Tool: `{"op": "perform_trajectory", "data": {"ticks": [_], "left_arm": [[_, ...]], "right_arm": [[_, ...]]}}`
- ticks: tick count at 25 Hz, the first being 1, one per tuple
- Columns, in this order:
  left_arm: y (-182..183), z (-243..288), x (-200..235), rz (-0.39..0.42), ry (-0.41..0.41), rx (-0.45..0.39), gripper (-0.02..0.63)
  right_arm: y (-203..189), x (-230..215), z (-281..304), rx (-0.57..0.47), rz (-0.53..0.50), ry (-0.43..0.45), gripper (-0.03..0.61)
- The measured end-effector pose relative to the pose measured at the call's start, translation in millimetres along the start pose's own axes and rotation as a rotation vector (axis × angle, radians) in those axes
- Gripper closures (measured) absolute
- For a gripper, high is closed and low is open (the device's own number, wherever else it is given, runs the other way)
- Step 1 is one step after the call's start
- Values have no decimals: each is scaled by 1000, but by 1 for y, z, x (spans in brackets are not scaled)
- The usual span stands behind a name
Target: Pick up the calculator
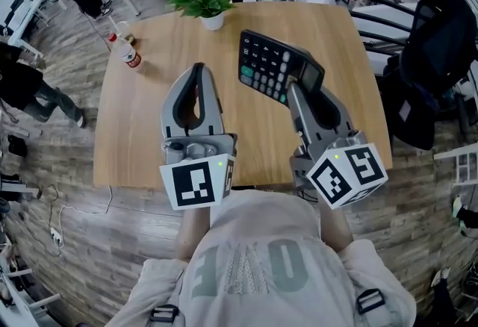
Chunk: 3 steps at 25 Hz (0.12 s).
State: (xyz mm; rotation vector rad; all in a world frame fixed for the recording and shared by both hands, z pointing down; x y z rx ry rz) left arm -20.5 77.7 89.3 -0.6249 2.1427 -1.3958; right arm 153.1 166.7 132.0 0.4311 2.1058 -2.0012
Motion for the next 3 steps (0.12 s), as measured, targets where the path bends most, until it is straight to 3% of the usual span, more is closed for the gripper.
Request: {"op": "perform_trajectory", "data": {"ticks": [3], "left_arm": [[-2, -5, -3, -1, 4, -1, 604]], "right_arm": [[-3, -1, -5, -2, -3, 3, 488]]}}
Point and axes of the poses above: the fingertips, and each gripper's own axes: z forward along the fingers, x to its left, y out of its top, the point moved 6 cm from there along -z, backward along the fingers, and after that the axes turned 2 degrees about z, right-handed, at the moved point
